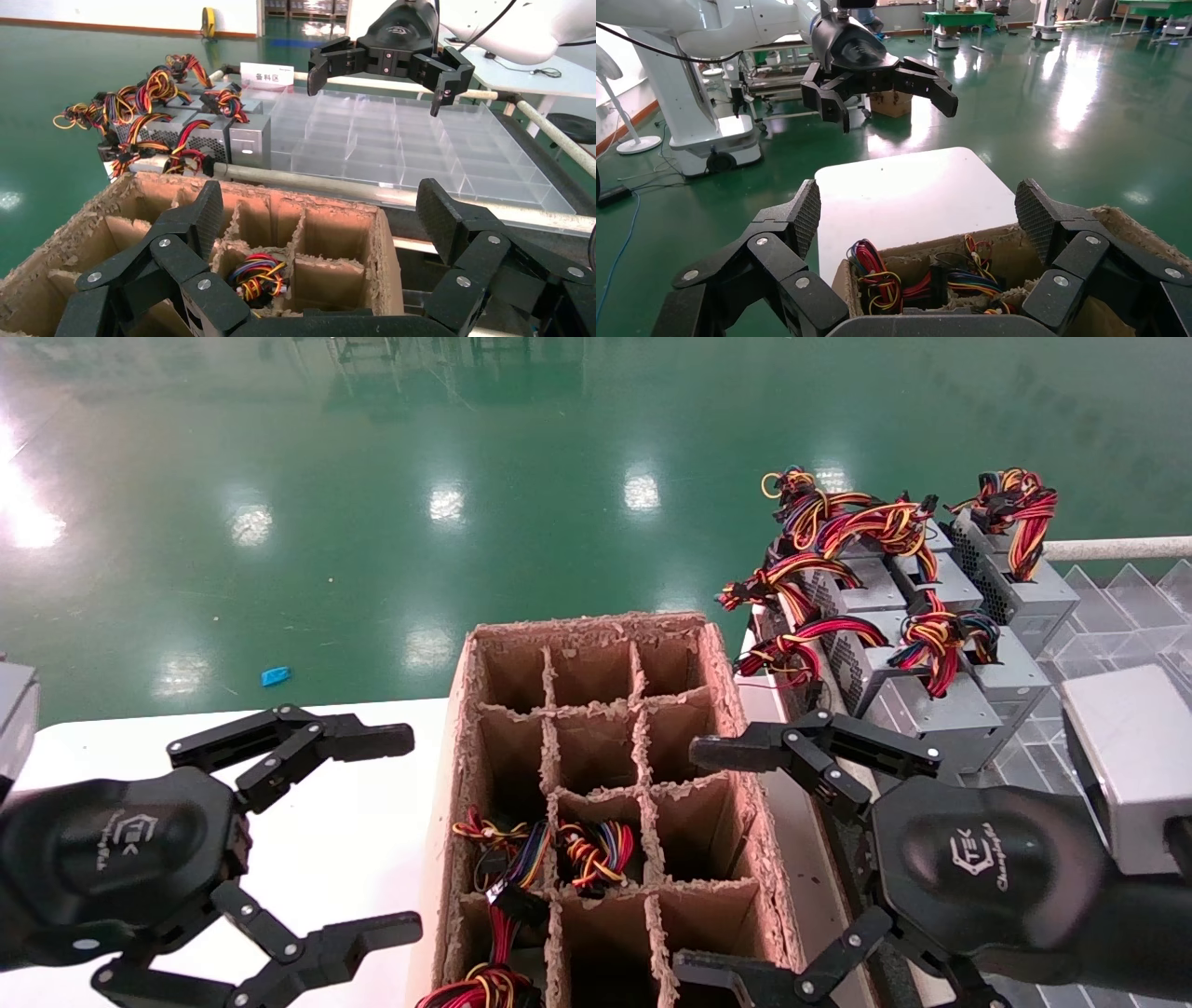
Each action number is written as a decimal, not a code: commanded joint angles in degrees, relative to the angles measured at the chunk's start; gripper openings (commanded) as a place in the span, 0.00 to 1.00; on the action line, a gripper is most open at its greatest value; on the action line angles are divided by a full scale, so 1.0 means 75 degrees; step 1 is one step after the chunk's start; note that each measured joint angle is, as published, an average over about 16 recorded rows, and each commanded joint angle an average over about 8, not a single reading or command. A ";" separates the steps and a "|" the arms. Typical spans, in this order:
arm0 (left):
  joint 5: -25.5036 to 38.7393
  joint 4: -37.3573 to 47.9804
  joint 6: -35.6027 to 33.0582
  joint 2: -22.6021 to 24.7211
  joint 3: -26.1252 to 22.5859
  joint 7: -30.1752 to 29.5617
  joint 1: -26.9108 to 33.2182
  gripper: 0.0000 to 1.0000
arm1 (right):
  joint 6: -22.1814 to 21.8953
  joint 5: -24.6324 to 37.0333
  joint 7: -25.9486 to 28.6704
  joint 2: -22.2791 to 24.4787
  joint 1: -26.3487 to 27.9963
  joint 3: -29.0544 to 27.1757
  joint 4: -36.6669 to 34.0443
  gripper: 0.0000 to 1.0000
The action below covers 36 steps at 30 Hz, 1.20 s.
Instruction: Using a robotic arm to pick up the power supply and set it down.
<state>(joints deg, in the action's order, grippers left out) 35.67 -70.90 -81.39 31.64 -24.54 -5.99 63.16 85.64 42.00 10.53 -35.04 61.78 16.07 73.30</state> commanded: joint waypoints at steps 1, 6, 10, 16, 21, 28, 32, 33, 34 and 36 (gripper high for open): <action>0.0000 0.0000 0.0000 0.0000 0.0000 0.0000 0.0000 1.00 | 0.0000 0.0000 0.0000 0.0000 0.0001 0.0000 0.0000 1.00; 0.0000 0.0000 0.0000 0.0000 0.0000 0.0000 0.0000 1.00 | 0.0000 0.0000 0.0000 0.0000 0.0001 0.0000 0.0000 1.00; 0.0000 0.0000 0.0000 0.0000 0.0000 0.0000 0.0000 1.00 | 0.0000 0.0000 0.0000 0.0000 0.0001 0.0000 -0.0001 1.00; 0.0000 0.0000 0.0000 0.0000 0.0000 0.0000 0.0000 1.00 | 0.0000 0.0000 0.0000 0.0000 0.0002 0.0000 -0.0001 1.00; 0.0000 0.0000 0.0000 0.0000 0.0000 0.0000 0.0000 1.00 | 0.0000 0.0000 0.0000 0.0000 0.0002 0.0000 -0.0001 1.00; 0.0000 0.0000 0.0000 0.0000 0.0000 0.0000 0.0000 1.00 | 0.0000 0.0000 0.0000 0.0000 0.0002 0.0000 -0.0001 1.00; 0.0000 0.0000 0.0000 0.0000 0.0000 0.0000 0.0000 1.00 | 0.0000 0.0000 0.0000 0.0000 0.0002 0.0000 -0.0001 1.00; 0.0000 0.0000 0.0000 0.0000 0.0000 0.0000 0.0000 1.00 | 0.0000 0.0000 0.0000 0.0000 0.0002 0.0000 -0.0001 1.00; 0.0000 0.0000 0.0000 0.0000 0.0000 0.0000 0.0000 1.00 | 0.0000 0.0000 0.0000 0.0000 0.0002 0.0000 -0.0001 1.00; 0.0000 0.0000 0.0000 0.0000 0.0000 0.0000 0.0000 1.00 | 0.0000 0.0000 0.0000 0.0000 0.0002 0.0000 -0.0001 1.00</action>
<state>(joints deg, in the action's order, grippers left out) 35.67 -70.90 -81.39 31.64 -24.54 -5.99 63.17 85.64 42.01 10.53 -35.04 61.79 16.07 73.30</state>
